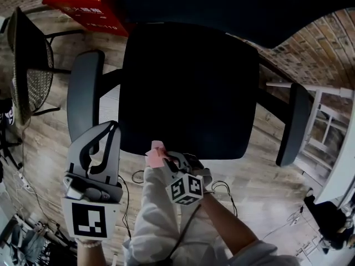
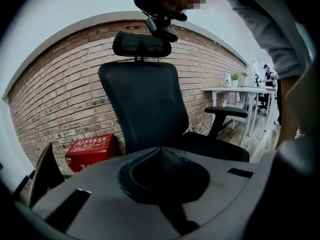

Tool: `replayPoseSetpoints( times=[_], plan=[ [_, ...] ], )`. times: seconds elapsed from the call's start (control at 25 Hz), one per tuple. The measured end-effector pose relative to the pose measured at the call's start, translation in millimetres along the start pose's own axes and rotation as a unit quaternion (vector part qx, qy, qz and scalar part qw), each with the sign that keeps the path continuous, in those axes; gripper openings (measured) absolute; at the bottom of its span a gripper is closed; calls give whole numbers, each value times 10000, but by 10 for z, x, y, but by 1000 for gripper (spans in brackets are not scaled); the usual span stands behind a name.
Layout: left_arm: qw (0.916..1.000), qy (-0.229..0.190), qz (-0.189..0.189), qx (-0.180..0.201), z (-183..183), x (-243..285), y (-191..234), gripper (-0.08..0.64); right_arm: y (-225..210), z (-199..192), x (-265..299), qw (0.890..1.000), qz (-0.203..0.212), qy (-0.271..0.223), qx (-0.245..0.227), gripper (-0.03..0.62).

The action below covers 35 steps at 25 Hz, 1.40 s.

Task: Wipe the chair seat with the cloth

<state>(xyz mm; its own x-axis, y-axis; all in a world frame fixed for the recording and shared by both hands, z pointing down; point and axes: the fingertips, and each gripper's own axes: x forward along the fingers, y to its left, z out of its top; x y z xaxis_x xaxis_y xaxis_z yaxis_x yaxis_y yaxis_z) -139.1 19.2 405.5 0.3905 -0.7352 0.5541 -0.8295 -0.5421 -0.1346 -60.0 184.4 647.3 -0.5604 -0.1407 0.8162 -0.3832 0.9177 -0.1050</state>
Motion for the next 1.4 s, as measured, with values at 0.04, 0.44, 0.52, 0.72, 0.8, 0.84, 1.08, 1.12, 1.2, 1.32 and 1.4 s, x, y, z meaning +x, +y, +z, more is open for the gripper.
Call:
replayPoseSetpoints(
  times=[0.04, 0.44, 0.52, 0.72, 0.8, 0.84, 1.08, 1.12, 1.2, 1.32, 1.4],
  plan=[
    [10000, -7, -48, 25, 15, 20, -33, 18, -48, -113, -62, 9999, -63, 83, 41, 55],
    [9980, -149, -528, 314, 239, 307, -445, 18, -671, -1252, -872, 9904, -841, 893, 639, 55],
    [9976, -178, -574, 337, 281, 354, -503, 18, -806, -1459, -1061, 9862, -1026, 1047, 764, 55],
    [9973, -194, -640, 291, 354, 441, -651, 18, -1060, -1863, -1479, 9772, -1332, 1316, 1002, 55],
    [9970, -209, -676, 314, 378, 467, -703, 18, -1122, -1970, -1599, 9744, -1424, 1387, 1048, 55],
    [9969, -214, -689, 318, 384, 478, -725, 18, -1152, -2020, -1652, 9727, -1479, 1415, 1091, 55],
    [9964, -180, -721, 400, 407, 496, -802, 18, -1252, -2142, -1828, 9629, -1724, 1374, 1553, 55],
    [9964, -187, -720, 408, 435, 487, -805, 18, -1235, -2099, -1841, 9630, -1718, 1317, 1607, 55],
    [9961, -239, -717, 445, 537, 458, -800, 18, -1177, -1940, -1872, 9664, -1667, 1195, 1547, 55],
    [9951, -351, -724, 566, 777, 372, -754, 18, -1128, -1523, -1976, 9726, -1665, 894, 1352, 55],
    [9946, -472, -669, 634, 970, 286, -687, 18, -1193, -1182, -2077, 9720, -1797, 563, 1403, 55]
  ],
)
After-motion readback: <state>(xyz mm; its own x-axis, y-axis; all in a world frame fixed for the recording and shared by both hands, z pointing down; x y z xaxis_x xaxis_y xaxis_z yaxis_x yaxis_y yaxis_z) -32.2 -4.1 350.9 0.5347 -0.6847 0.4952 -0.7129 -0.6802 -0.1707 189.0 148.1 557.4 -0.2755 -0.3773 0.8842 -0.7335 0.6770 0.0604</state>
